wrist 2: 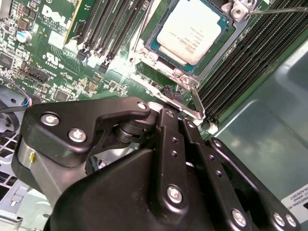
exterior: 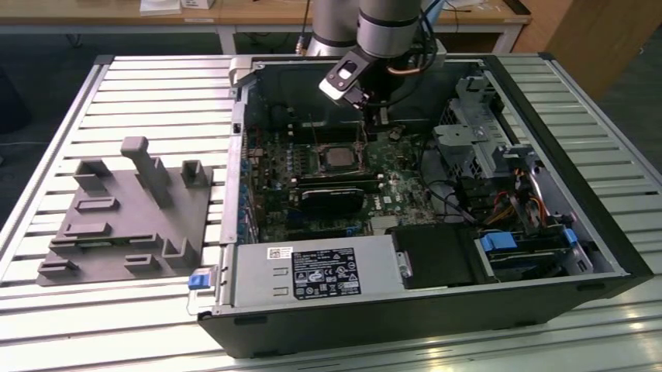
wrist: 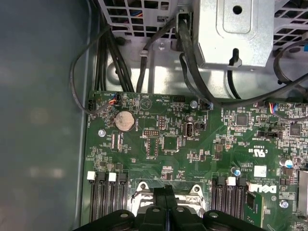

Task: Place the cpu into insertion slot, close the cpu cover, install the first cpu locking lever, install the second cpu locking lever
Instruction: 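Close the cpu cover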

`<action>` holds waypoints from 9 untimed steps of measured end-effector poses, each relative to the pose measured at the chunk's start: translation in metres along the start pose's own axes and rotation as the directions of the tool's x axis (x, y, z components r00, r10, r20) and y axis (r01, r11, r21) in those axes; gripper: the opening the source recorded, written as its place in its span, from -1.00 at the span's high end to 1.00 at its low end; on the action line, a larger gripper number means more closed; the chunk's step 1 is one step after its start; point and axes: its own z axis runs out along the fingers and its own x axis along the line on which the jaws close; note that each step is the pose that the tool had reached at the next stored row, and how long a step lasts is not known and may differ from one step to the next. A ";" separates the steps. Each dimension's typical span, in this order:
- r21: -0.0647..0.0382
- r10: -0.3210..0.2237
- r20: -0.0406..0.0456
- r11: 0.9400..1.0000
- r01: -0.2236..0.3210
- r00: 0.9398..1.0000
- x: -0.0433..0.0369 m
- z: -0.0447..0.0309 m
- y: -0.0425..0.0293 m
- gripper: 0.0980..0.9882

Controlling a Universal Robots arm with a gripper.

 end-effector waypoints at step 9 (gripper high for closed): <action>0.000 0.000 0.000 1.000 0.000 1.000 0.0001 0.0011 -0.0029 0.98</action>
